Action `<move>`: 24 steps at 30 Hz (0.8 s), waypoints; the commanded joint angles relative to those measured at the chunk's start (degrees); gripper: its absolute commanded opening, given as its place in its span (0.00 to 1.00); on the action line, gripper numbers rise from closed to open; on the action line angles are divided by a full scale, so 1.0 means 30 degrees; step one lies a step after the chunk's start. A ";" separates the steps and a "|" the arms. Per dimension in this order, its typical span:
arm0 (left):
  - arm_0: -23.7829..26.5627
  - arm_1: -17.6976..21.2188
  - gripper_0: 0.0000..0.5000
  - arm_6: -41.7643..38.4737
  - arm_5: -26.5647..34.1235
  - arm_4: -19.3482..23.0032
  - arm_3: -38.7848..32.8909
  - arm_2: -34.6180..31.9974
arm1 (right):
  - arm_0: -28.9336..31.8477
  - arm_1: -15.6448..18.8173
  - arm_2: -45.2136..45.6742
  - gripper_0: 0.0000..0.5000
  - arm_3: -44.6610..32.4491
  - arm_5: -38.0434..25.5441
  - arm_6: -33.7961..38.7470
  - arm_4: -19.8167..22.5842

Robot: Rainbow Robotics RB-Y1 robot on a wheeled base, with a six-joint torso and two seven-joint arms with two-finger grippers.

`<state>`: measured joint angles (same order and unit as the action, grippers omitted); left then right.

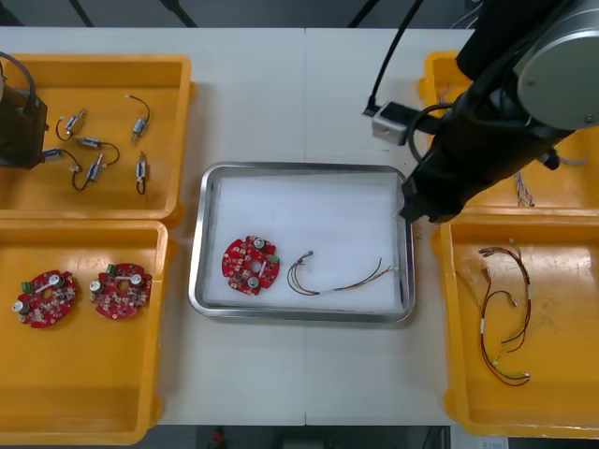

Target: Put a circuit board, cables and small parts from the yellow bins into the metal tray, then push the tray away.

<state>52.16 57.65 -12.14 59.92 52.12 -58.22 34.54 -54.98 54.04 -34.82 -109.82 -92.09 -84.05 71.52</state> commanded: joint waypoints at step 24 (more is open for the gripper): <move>0.0894 -0.0584 1.00 0.0502 -0.1252 -0.0177 0.1330 0.1640 | 0.4966 0.2964 0.8910 1.00 0.1393 -0.2410 1.0232 -0.0928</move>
<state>52.20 56.61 -12.12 56.86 52.10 -55.09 38.87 -41.10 60.69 -11.85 -106.63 -98.79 -54.10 68.09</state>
